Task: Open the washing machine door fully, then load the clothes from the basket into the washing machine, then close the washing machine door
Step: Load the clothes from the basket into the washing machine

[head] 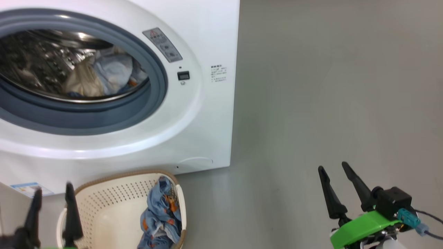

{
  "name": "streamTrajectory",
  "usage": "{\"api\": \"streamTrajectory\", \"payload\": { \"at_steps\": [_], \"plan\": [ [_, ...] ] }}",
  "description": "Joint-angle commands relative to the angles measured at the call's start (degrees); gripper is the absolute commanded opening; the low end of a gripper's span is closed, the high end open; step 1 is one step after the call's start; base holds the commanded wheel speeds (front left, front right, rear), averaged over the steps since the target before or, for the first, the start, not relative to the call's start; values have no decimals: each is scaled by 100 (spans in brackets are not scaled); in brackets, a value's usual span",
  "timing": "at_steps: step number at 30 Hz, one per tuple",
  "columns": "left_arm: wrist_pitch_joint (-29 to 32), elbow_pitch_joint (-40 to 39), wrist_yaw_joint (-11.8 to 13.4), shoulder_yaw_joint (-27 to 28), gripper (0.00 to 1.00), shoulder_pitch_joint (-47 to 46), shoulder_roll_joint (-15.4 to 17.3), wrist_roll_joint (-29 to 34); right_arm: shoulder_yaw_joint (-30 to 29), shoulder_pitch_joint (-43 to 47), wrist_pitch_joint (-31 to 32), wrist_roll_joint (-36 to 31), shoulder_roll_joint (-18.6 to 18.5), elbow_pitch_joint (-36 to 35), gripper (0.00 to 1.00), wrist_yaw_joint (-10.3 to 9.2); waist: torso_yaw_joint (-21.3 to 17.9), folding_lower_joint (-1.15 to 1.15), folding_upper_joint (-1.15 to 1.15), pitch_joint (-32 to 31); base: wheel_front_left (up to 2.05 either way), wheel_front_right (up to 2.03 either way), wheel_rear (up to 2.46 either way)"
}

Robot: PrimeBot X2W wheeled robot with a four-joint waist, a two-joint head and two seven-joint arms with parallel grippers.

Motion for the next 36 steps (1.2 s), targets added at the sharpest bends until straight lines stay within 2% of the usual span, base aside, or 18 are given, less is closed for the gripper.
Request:
{"api": "streamTrajectory", "payload": {
  "at_steps": [1,16,30,36],
  "plan": [
    [-31,-173,52,211,100,-15,71,66,118,26,-69,-71,-29,-149,100,9,21,0,0,-159,0,0,0],
    [-31,-431,262,292,100,1096,-150,299,85,337,-69,-123,-60,-253,100,9,-40,0,0,-597,0,0,0],
    [-31,-415,390,169,100,1048,-163,163,20,316,-69,-48,-47,-260,100,9,32,0,0,-436,0,0,0],
    [-32,-218,285,177,100,705,-163,208,18,239,-69,-32,-25,-299,100,9,48,0,0,-112,0,0,0]
  ]
}}
